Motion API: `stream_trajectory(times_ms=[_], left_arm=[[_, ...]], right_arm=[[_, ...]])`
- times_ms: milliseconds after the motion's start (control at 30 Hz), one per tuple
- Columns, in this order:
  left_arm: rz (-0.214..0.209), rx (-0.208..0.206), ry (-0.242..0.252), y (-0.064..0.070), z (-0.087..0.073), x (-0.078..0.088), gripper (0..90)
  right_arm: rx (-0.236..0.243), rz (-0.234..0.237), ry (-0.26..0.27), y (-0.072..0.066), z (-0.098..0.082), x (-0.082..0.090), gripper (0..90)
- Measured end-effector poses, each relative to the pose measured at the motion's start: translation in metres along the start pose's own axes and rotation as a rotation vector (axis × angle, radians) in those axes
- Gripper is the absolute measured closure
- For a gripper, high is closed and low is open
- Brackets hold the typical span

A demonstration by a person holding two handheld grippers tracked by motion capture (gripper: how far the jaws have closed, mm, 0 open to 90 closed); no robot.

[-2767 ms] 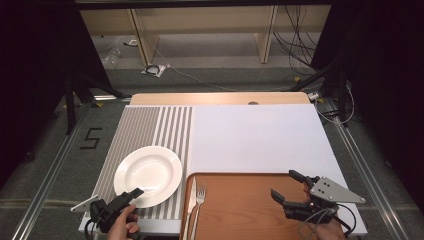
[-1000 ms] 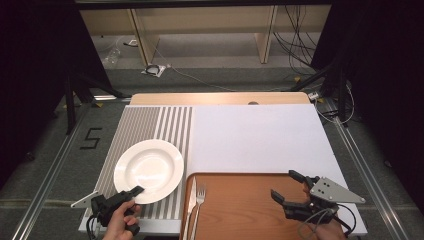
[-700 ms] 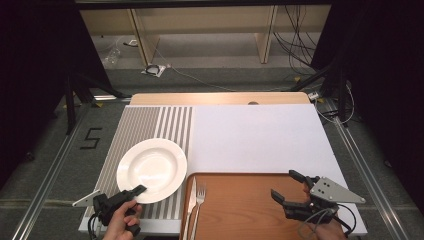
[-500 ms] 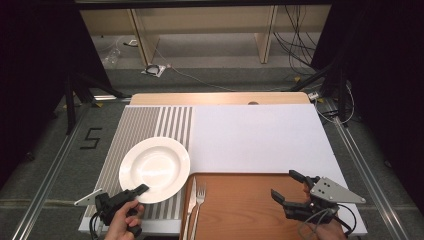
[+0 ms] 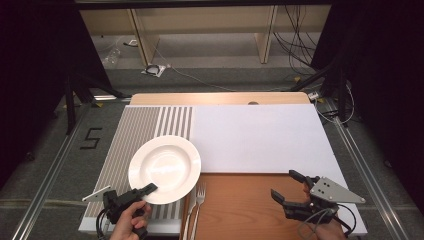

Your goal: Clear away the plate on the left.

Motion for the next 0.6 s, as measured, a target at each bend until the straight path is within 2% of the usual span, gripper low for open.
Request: stream_trajectory(times_ms=[600], left_arm=[[-0.014, -0.034, -0.116, 0.01, -0.034, -0.015, 78.9]], right_arm=[[-0.001, -0.006, 0.001, 0.001, 0.0, 0.0, 18.8]])
Point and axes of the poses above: each handheld gripper's, and its own axes: x roughly backward along the jaws, z roughly out of its top, y roughly to its right, the point moved 10 cm from there along -x, roughly forward along the jaws, and after that the axes turned 14 degrees about -z, right-handed, at the moved point
